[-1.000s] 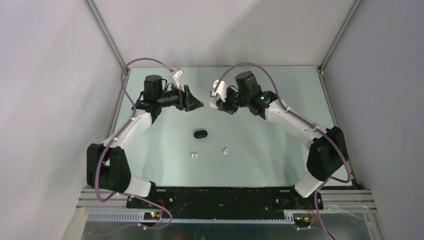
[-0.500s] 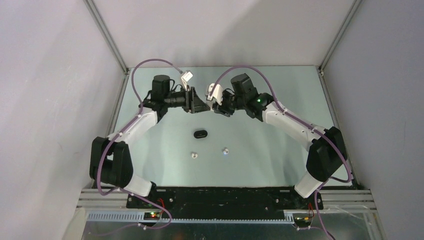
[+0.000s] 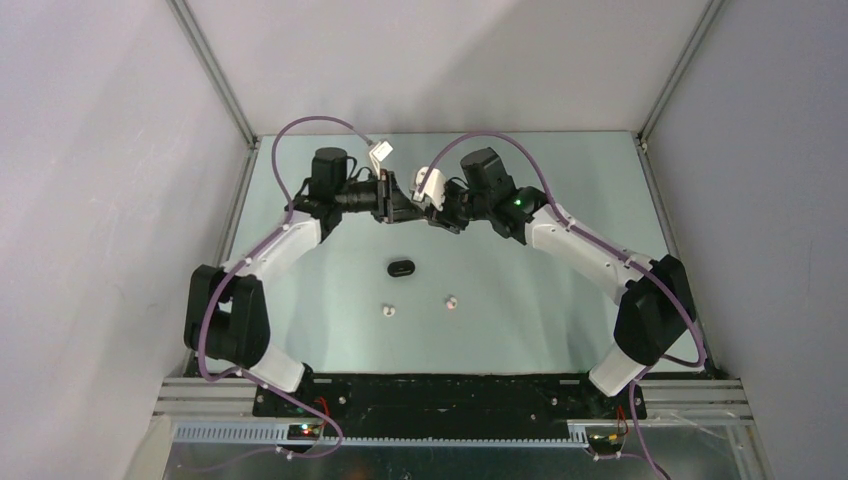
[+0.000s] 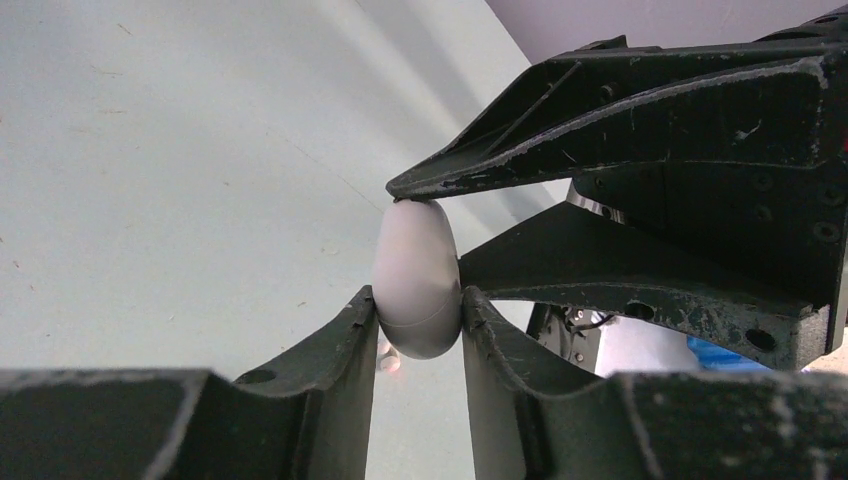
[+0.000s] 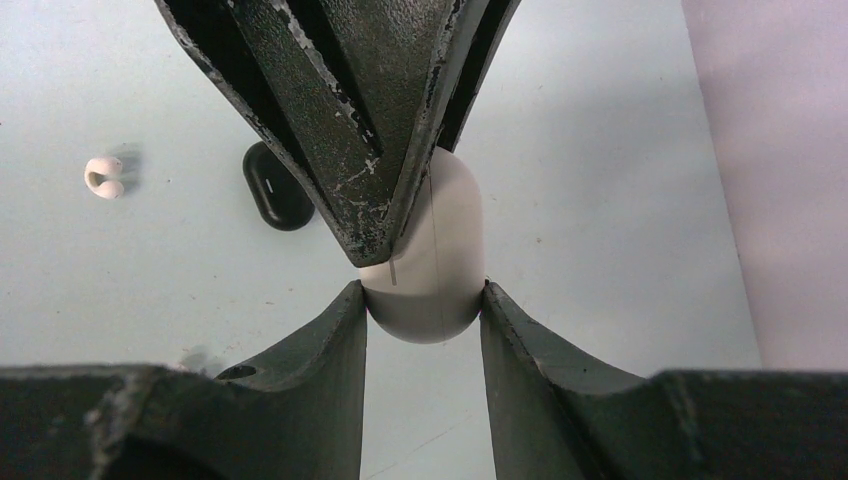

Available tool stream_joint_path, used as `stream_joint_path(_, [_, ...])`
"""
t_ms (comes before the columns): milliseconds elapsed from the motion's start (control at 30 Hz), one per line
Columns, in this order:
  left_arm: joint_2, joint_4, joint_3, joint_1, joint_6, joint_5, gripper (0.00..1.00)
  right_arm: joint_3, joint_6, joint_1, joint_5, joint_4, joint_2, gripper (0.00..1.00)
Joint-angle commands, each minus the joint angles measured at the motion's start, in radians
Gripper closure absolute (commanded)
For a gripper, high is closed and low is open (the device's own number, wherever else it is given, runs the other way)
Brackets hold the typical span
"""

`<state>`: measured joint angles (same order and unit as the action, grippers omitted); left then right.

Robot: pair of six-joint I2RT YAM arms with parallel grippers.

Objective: Insert the wireless bluetooth earbuds into the charging case
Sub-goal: Pass from the right arm to the left, then open the charging case to the charging case.

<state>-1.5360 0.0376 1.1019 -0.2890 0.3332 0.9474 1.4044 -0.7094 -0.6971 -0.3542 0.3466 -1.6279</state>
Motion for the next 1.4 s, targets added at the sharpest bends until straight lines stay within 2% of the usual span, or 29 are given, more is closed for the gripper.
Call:
stream_joint_path(0, [0.0, -0.057, 0.044, -0.019, 0.017, 0.055, 0.64, 0.005, 0.01, -0.003, 0.007, -0.033, 0.046, 0.78])
stream_joint_path(133, [-0.005, -0.068, 0.048, -0.019, 0.024, 0.056, 0.69, 0.006, 0.01, -0.005, 0.001, -0.035, 0.048, 0.78])
stream_joint_path(200, [-0.01, -0.077, 0.049, -0.02, 0.027, 0.06, 0.76, 0.004, 0.009, -0.008, -0.006, -0.032, 0.048, 0.78])
stream_joint_path(233, [-0.013, -0.081, 0.05, -0.02, 0.027, 0.062, 0.82, 0.004, 0.01, -0.009, -0.016, -0.031, 0.046, 0.77])
stream_joint_path(300, [-0.016, -0.092, 0.049, -0.02, 0.027, 0.068, 0.93, 0.004, 0.021, -0.005, -0.047, -0.024, 0.043, 0.69])
stream_joint_path(367, [-0.017, -0.1, 0.046, -0.021, 0.014, 0.073, 0.99, 0.008, 0.056, 0.013, -0.123, -0.004, 0.047, 0.57])
stream_joint_path(467, [-0.004, -0.1, 0.04, -0.017, -0.027, 0.097, 1.0, 0.016, 0.155, 0.098, -0.345, 0.044, 0.066, 0.29])
stream_joint_path(533, [0.018, -0.066, 0.035, -0.016, -0.125, 0.13, 1.0, 0.041, 0.197, 0.141, -0.411, 0.074, 0.077, 0.19])
stream_joint_path(600, [0.049, 0.053, 0.042, -0.016, -0.306, 0.123, 1.0, 0.08, 0.197, 0.171, -0.469, 0.132, 0.081, 0.13])
stream_joint_path(700, [0.104, 0.18, 0.029, -0.015, -0.582, 0.093, 1.0, 0.151, 0.16, 0.191, -0.537, 0.275, 0.058, 0.12])
stream_joint_path(767, [0.135, 0.219, 0.009, -0.017, -0.708, 0.076, 1.0, 0.198, 0.127, 0.193, -0.574, 0.343, 0.034, 0.15])
stream_joint_path(867, [0.166, 0.244, -0.011, -0.024, -0.816, 0.053, 1.0, 0.21, 0.1, 0.179, -0.586, 0.356, 0.014, 0.17])
stream_joint_path(1100, [0.215, 0.257, -0.031, -0.036, -0.885, 0.021, 1.0, 0.183, 0.128, 0.106, -0.524, 0.263, -0.031, 0.21])
stream_joint_path(1367, [0.233, 0.29, -0.034, -0.054, -0.969, 0.014, 1.0, 0.253, 0.202, 0.115, -0.52, 0.213, -0.13, 0.29])
